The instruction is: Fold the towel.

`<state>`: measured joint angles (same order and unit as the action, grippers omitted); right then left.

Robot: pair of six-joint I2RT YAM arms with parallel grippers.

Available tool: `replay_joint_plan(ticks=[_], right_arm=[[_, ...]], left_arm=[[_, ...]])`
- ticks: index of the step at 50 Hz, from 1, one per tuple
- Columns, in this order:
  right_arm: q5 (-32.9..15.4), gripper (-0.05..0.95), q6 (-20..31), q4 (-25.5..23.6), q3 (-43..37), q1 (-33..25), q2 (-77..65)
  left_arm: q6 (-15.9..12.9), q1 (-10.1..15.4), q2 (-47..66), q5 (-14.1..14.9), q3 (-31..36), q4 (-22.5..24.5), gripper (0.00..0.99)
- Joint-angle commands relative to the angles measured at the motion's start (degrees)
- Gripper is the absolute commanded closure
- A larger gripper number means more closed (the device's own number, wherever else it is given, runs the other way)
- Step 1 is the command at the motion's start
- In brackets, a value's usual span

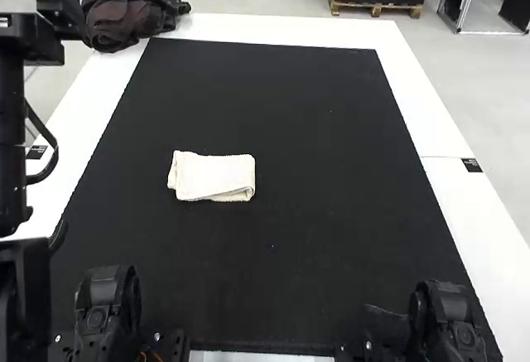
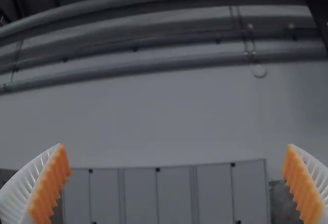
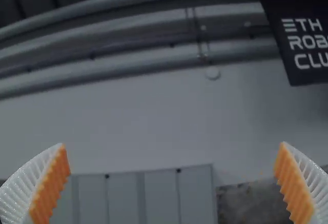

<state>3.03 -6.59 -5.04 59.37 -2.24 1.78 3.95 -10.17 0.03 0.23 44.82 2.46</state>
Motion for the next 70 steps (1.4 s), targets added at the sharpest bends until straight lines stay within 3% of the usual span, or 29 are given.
replay_joint_plan(ticks=[1, 5, 8, 15, 18, 20, 23, 25, 29, 32, 37, 40, 42, 44, 46, 50, 56, 70], right_arm=[[-4.7, -0.02, 1.93, 0.12, -1.81, -1.19, -1.69], [-6.1, -0.02, 2.9, -1.99, -4.35, -1.1, -1.61], [-6.19, -0.02, 6.77, -1.91, -8.4, -0.75, -1.61], [-9.62, -0.02, 10.11, -1.38, -20.26, 0.04, -1.61], [-8.74, -0.02, 12.83, 0.56, -25.27, 0.13, -1.61], [-5.22, -0.02, 15.91, 2.75, -29.84, 0.13, -1.61], [-3.2, -0.02, 18.46, 6.0, -35.56, 0.04, -1.61], [-5.58, -0.02, 17.93, 11.37, -40.21, -0.04, -1.61], [-11.46, -0.02, 16.17, 24.9, -49.09, -0.13, -1.61], [-10.5, -0.02, 16.43, 28.42, -53.13, -0.04, -1.61], [-10.23, -0.02, 16.52, 28.42, -57.27, 0.13, -1.69], [-10.85, -0.02, 16.7, 28.59, -59.29, 0.13, -1.61], [-10.85, -0.02, 16.7, 24.2, -59.29, 0.04, -1.61], [-10.85, -0.02, 15.55, 21.3, -59.29, 0.04, -1.69], [-10.85, -0.02, 13.53, 18.66, -59.29, -0.04, -1.61], [-10.85, -0.02, 9.67, 13.65, -59.29, -0.31, -1.69], [-10.85, -0.02, 8.79, 7.5, -59.29, -0.31, -1.61], [-9.79, -0.02, 8.79, 6.97, -59.29, -0.31, -1.69]], left_arm=[[-0.17, -1.34, -0.21, -0.84, -1.14, -1.49, 0.03], [0.98, -2.31, -0.3, -2.16, -2.72, -2.46, 0.03], [2.73, -3.01, -0.3, -2.08, -5.09, -1.49, 0.03], [0.8, -4.94, -0.21, -1.11, -14.58, 2.2, 0.03], [-0.87, -5.82, -0.21, 0.3, -19.42, 4.4, 0.03], [-2.8, -6.35, -0.21, 2.06, -23.11, 6.86, 0.03], [-5.09, -6.61, -0.21, 2.23, -27.68, 11.69, 0.03], [-5.97, -6.7, -0.21, 2.5, -30.76, 15.38, 0.03], [-6.14, -6.26, -0.21, 2.67, -34.97, 18.28, 0.03], [-6.14, -5.91, -0.21, 2.76, -37.17, 18.81, 0.03], [-4.74, -5.12, -0.21, 2.14, -39.72, 19.07, 0.03], [-2.1, -4.68, -0.21, -1.28, -41.04, 19.43, 0.03], [0.45, -4.59, -0.21, -3.92, -41.92, 19.69, 0.03], [3.61, -4.59, -0.21, -4.1, -42.62, 19.78, 0.03], [5.02, -4.59, -0.3, -4.36, -43.24, 19.25, 0.03], [5.02, -4.59, -0.3, -4.45, -44.64, 16.26, 0.03], [5.28, -4.59, -0.3, -3.92, -44.73, 4.48, 0.03], [3.79, -4.68, -0.3, -4.01, -44.73, -1.4, 0.03]])
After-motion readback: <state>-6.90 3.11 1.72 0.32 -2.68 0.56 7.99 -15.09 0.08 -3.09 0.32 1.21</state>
